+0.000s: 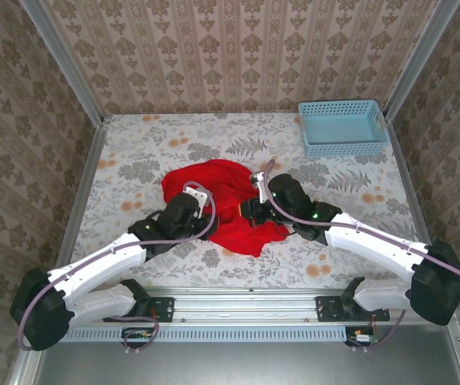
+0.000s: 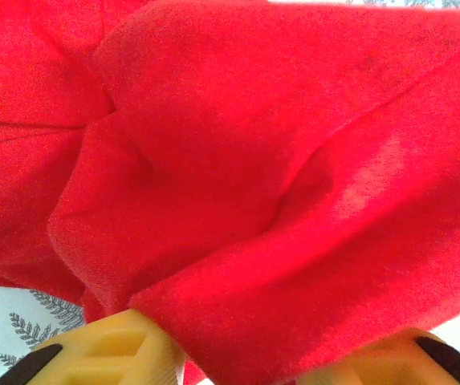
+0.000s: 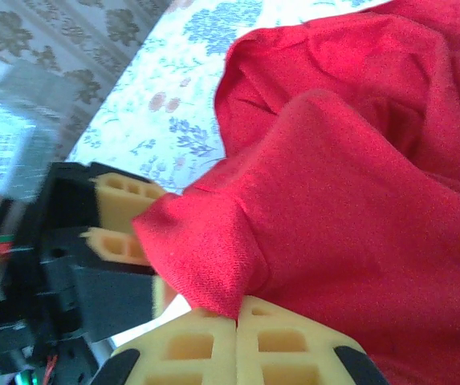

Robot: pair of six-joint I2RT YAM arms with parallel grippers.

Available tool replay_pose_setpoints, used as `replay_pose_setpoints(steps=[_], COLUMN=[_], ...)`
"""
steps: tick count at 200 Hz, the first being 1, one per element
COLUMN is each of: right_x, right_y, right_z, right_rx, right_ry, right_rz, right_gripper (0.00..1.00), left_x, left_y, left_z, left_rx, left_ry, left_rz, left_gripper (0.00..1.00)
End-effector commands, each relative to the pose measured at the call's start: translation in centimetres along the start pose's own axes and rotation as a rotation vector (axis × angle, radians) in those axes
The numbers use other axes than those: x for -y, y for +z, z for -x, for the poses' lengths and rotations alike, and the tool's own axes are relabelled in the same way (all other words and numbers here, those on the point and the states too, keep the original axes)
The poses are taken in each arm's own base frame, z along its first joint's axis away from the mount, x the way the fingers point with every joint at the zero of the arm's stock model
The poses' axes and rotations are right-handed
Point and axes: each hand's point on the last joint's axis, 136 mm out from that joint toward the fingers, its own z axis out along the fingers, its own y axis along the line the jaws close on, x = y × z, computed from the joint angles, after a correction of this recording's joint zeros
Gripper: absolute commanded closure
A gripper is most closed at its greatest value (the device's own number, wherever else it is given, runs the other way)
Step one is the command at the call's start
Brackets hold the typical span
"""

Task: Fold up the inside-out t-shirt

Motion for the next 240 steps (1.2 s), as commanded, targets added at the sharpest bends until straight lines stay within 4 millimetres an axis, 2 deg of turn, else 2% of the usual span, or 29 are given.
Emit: replay_pose_setpoints(steps=[1, 16, 46, 63, 80, 84, 98, 110, 118, 138, 149, 165, 176, 198, 220, 240], right_x=[-1.9, -0.5, 5.7, 8.4, 10.2, 11.1, 11.9, 11.9, 11.6, 10.1, 8.2, 5.5, 4.1, 2.7, 2.8, 2.6], right_y=[-0.7, -0.5, -0.3, 0.3, 0.6, 1.2, 1.5, 1.5, 1.3, 0.3, -0.9, -1.0, -0.6, 0.5, 2.2, 3.6], right_z=[0.4, 0.1, 0.2, 0.2, 0.6, 0.0, 0.1, 0.3, 0.5, 0.4, 0.8, -0.2, -1.1, -2.7, -3.6, -3.4], right_rx=[0.021, 0.016, -0.01, -0.028, -0.033, -0.056, -0.076, -0.078, -0.068, -0.049, -0.017, -0.03, -0.054, -0.083, -0.105, -0.115], right_ry=[-0.023, -0.023, 0.052, 0.112, 0.142, 0.149, 0.153, 0.143, 0.126, 0.039, -0.019, -0.045, -0.018, 0.053, 0.096, 0.096], right_rz=[0.095, 0.017, -0.259, -0.324, -0.377, -0.406, -0.452, -0.461, -0.464, -0.482, -0.473, -0.404, -0.359, -0.308, -0.283, -0.273], right_gripper=[1.0, 1.0, 1.0, 1.0, 1.0, 0.99, 0.96, 0.9, 0.82, 0.69, 0.63, 0.55, 0.53, 0.51, 0.49, 0.49], left_x=[-0.2, 0.1, 2.0, 3.2, 4.7, 5.1, 5.9, 5.7, 5.3, 4.2, 3.9, 3.9, 3.9, 3.7, 4.0, 4.1], left_y=[-0.3, -0.4, -0.6, -1.1, -1.8, -2.0, -2.5, -2.5, -2.3, -1.5, -1.2, -0.9, -0.7, -0.4, -0.3, -0.4], left_z=[1.3, 1.7, 2.2, 2.4, 2.4, 2.3, 2.4, 2.5, 2.5, 2.8, 3.0, 3.2, 3.3, 3.3, 3.1, 2.9], left_rx=[0.022, 0.034, 0.045, 0.056, 0.071, 0.075, 0.091, 0.103, 0.104, 0.091, 0.088, 0.094, 0.098, 0.097, 0.082, 0.073], left_ry=[0.012, 0.015, 0.044, 0.068, 0.08, 0.078, 0.061, 0.038, 0.018, -0.028, -0.043, -0.056, -0.06, -0.071, -0.07, -0.067], left_rz=[0.024, 0.009, -0.078, -0.138, -0.238, -0.263, -0.337, -0.359, -0.351, -0.327, -0.32, -0.322, -0.328, -0.325, -0.342, -0.344], left_gripper=[0.71, 0.8, 0.95, 0.98, 0.99, 0.98, 0.99, 0.99, 0.99, 1.0, 1.0, 1.0, 1.0, 1.0, 1.0, 1.0])
